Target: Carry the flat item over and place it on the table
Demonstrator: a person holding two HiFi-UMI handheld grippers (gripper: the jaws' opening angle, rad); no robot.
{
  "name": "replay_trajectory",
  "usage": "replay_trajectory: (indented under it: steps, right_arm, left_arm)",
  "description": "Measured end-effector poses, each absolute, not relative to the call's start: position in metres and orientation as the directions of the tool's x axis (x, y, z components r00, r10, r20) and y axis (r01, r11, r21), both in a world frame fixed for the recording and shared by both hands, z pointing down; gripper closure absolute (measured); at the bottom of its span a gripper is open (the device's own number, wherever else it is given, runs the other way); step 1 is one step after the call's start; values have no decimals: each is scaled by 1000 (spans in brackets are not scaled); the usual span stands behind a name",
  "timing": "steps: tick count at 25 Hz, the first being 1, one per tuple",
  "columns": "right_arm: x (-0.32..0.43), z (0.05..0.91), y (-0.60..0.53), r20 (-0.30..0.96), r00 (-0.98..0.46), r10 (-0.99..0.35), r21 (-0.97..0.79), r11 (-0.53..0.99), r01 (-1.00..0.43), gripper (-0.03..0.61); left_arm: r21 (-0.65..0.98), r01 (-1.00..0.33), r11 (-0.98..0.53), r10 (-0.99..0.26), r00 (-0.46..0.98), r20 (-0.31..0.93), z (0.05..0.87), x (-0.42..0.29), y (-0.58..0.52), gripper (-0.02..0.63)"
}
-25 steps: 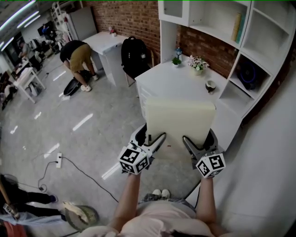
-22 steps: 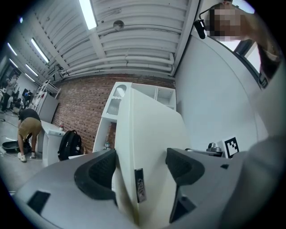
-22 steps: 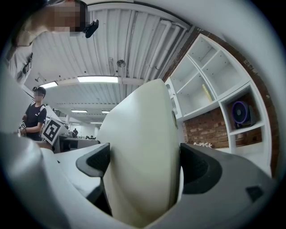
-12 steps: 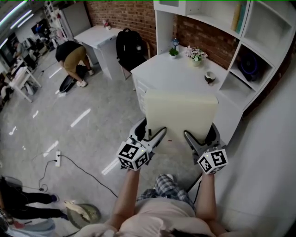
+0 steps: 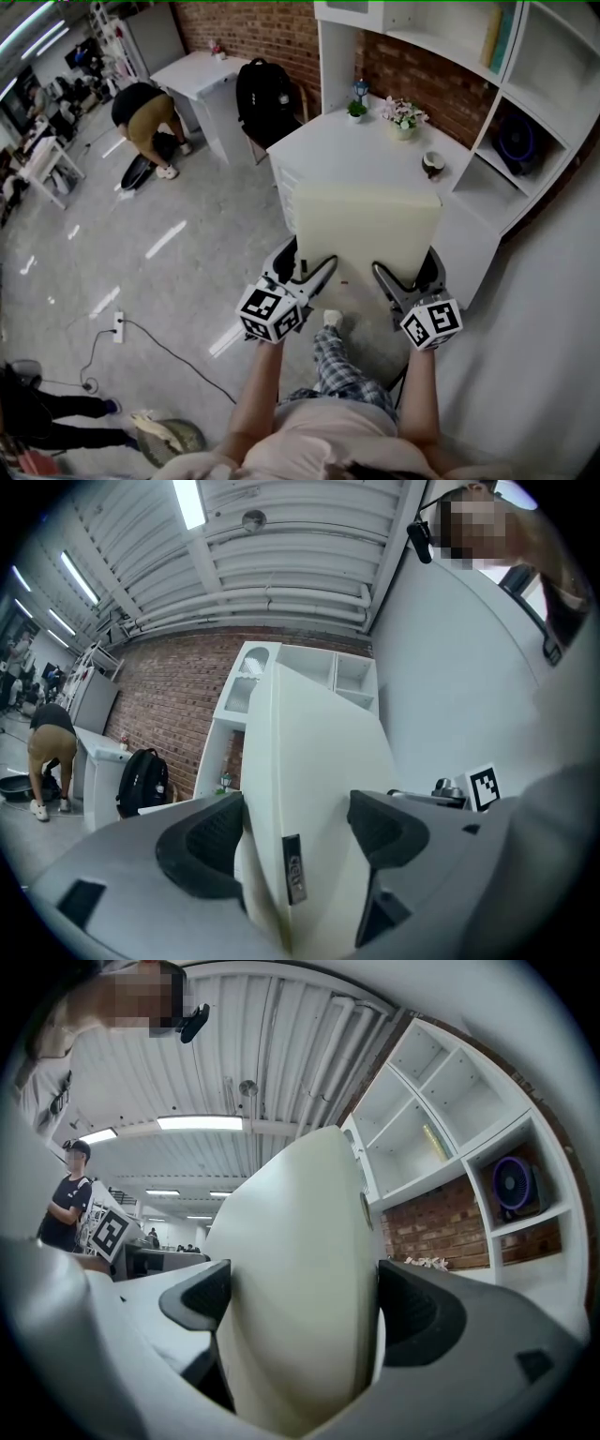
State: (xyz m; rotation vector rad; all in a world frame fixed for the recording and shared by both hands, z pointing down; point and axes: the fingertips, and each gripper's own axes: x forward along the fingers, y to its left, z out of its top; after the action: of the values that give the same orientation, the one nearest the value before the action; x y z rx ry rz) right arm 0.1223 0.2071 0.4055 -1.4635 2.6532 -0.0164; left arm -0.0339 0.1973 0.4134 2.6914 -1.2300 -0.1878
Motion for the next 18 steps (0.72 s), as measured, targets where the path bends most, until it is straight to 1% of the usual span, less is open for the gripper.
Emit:
replay_trajectory:
  steps: [7,10,18]
  right_arm:
    - [120,420,124,-87,-523,-848,-65,529,-846,81]
    - [120,428,67,-95,-527,-845,-61,533,-844,81]
    - [120,428,-97,-70,-522,-850,-71,527,-847,81]
  left_arm:
    - [215,-737,-641,-759,650,-38,429,-37,114,268]
    - [209,-737,-643,-758,652,-34,436,-37,57,267]
    - [232,-733,-639,-756,654,-15,436,-39,-107,267]
